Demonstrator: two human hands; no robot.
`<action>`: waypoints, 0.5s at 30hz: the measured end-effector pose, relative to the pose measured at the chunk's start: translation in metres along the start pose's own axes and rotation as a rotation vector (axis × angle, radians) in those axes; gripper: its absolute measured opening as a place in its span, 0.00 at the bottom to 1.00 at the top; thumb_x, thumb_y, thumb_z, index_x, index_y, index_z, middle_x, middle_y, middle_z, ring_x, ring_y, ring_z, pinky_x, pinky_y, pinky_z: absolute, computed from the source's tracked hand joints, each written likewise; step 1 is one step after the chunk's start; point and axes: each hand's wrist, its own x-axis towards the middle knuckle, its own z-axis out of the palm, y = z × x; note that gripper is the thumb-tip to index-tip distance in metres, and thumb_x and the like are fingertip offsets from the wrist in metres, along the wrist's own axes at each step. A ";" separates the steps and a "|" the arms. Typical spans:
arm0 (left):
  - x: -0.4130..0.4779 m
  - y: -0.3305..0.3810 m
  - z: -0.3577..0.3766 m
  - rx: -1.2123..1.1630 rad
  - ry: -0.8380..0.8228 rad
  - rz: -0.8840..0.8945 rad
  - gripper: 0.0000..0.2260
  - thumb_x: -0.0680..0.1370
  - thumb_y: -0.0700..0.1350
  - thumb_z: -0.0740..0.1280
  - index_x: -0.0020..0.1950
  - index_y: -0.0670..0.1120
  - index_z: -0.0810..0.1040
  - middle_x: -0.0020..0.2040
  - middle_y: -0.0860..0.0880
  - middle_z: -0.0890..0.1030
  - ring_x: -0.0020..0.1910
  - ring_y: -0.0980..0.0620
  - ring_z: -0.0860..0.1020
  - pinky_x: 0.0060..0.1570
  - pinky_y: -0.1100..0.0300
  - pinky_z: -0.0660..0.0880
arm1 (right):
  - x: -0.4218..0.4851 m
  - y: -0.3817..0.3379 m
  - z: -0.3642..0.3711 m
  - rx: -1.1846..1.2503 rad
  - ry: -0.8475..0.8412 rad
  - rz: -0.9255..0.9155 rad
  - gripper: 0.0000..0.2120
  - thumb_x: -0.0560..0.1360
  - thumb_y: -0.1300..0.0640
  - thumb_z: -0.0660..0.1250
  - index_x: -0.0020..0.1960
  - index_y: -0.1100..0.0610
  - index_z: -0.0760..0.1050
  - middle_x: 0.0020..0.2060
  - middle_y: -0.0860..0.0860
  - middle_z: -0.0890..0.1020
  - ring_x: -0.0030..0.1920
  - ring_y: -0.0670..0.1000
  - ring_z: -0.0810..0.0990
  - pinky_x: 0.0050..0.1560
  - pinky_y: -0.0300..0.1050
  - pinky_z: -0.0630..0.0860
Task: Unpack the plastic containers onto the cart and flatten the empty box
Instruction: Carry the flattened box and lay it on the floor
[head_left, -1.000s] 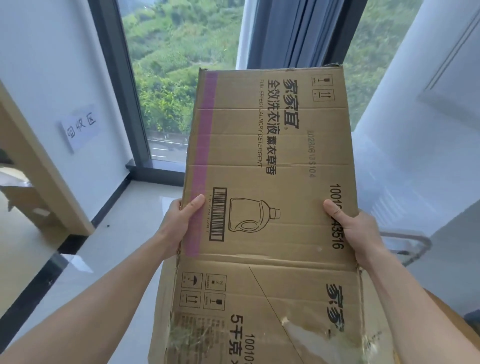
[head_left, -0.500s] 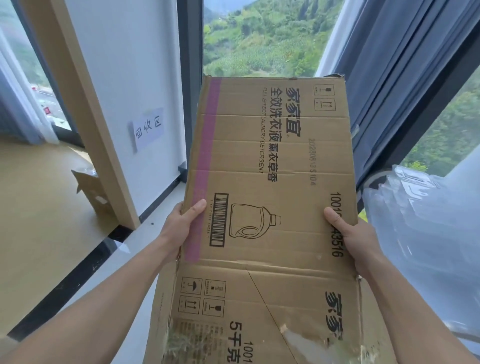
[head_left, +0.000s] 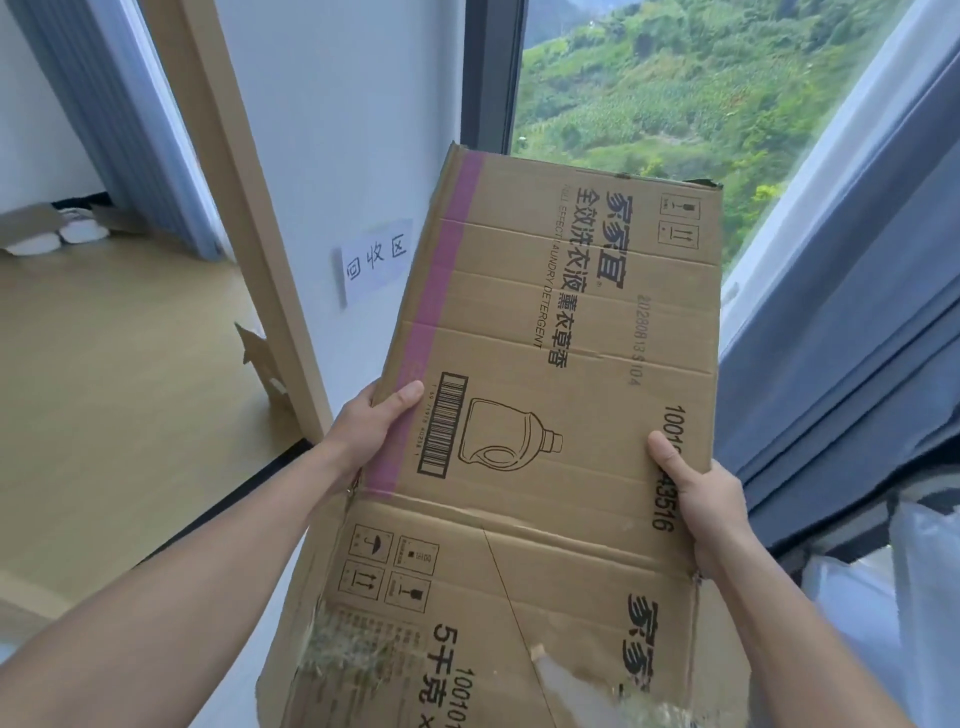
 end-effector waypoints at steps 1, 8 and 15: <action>0.012 -0.002 -0.003 0.011 0.018 -0.009 0.33 0.65 0.68 0.75 0.64 0.52 0.78 0.54 0.49 0.86 0.53 0.47 0.85 0.59 0.44 0.78 | 0.014 0.001 0.006 -0.006 -0.011 0.006 0.16 0.69 0.39 0.75 0.51 0.47 0.80 0.51 0.49 0.85 0.51 0.54 0.83 0.56 0.57 0.80; 0.118 -0.019 -0.032 0.033 0.082 -0.075 0.37 0.61 0.70 0.76 0.64 0.52 0.79 0.54 0.50 0.86 0.53 0.48 0.85 0.60 0.45 0.78 | 0.117 0.003 0.075 -0.046 -0.050 0.080 0.14 0.70 0.41 0.76 0.49 0.49 0.80 0.49 0.47 0.85 0.49 0.51 0.83 0.47 0.49 0.80; 0.249 -0.056 -0.060 0.030 0.073 -0.172 0.38 0.60 0.72 0.76 0.64 0.54 0.78 0.55 0.50 0.86 0.53 0.47 0.84 0.59 0.44 0.78 | 0.231 0.020 0.151 -0.090 -0.025 0.125 0.17 0.72 0.42 0.75 0.55 0.51 0.81 0.49 0.48 0.85 0.48 0.50 0.83 0.40 0.44 0.77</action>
